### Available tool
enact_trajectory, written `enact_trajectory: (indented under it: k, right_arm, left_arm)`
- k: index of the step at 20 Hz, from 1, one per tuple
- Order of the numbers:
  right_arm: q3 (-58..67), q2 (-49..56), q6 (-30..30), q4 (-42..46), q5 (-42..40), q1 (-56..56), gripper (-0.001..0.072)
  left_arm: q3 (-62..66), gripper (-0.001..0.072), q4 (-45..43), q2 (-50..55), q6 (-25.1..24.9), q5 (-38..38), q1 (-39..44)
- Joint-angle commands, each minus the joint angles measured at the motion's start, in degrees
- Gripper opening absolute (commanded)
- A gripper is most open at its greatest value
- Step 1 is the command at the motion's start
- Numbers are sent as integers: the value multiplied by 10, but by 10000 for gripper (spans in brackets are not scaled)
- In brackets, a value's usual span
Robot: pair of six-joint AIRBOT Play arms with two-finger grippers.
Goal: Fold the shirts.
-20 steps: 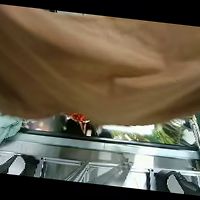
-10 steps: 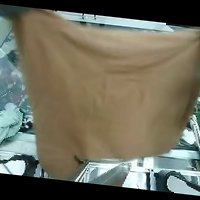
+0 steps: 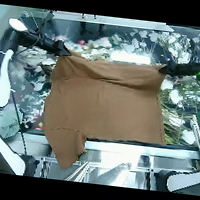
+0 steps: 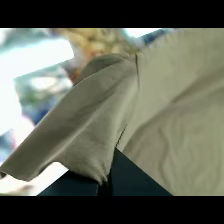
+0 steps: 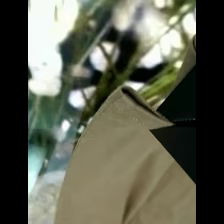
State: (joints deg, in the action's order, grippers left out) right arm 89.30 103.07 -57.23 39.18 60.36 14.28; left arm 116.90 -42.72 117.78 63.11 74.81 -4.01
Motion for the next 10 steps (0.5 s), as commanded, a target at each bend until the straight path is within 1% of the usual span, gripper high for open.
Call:
enact_trajectory:
  k: [1,3,4,5,6,7,8,10]
  right_arm:
    - [5,48,78,-127,-68,5,15]
    - [19,55,114,-151,-76,5,15]
    - [24,55,146,-151,-79,5,16]
    - [33,55,177,-155,-80,5,16]
    - [40,55,192,-168,-84,5,16]
    - [43,55,196,-188,-96,5,16]
    - [43,55,198,-202,-100,4,16]
    - [43,58,200,-197,-91,1,16]
  left_arm:
    - [-4,25,-6,40,-3,-91,5]
    - [-10,25,-6,39,-7,-85,4]
    - [-5,24,-2,34,-23,-84,4]
    - [0,24,21,26,-56,-91,4]
    - [5,24,54,15,-91,-106,4]
    - [7,24,72,5,-107,-118,4]
    - [7,25,80,-3,-108,-118,4]
    - [5,25,79,-5,-109,-89,10]
